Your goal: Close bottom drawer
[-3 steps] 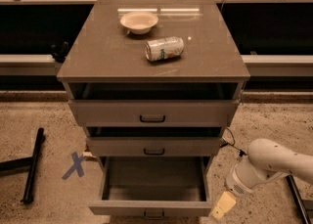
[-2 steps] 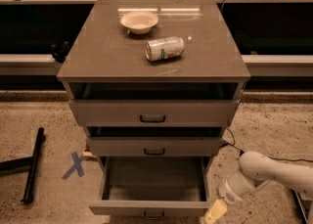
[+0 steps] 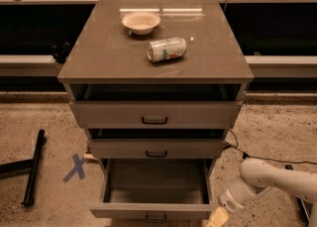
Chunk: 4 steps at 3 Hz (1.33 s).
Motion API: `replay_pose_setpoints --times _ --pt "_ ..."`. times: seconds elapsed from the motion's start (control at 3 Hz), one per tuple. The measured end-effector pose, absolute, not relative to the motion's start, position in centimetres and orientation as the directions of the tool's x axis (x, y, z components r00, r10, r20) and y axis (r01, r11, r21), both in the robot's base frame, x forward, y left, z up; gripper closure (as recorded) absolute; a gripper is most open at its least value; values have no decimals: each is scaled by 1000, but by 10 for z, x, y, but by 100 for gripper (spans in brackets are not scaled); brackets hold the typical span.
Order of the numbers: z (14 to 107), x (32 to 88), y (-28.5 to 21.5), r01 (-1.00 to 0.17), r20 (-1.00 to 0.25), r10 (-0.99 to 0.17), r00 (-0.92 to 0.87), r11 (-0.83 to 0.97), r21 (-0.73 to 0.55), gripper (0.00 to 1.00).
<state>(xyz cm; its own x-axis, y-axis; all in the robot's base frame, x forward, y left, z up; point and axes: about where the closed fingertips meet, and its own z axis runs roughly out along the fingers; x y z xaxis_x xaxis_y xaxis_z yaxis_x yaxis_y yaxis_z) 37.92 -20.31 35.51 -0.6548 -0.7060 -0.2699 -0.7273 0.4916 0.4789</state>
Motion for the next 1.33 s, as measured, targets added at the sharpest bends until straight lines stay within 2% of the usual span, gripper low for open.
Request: replay_pose_setpoints --times 0.33,1.33 --pt "337 375 -194 -727 -262 -719 -644 468 502 0" --pt "286 376 -172 -713 -211 -731 -649 489 502 70"
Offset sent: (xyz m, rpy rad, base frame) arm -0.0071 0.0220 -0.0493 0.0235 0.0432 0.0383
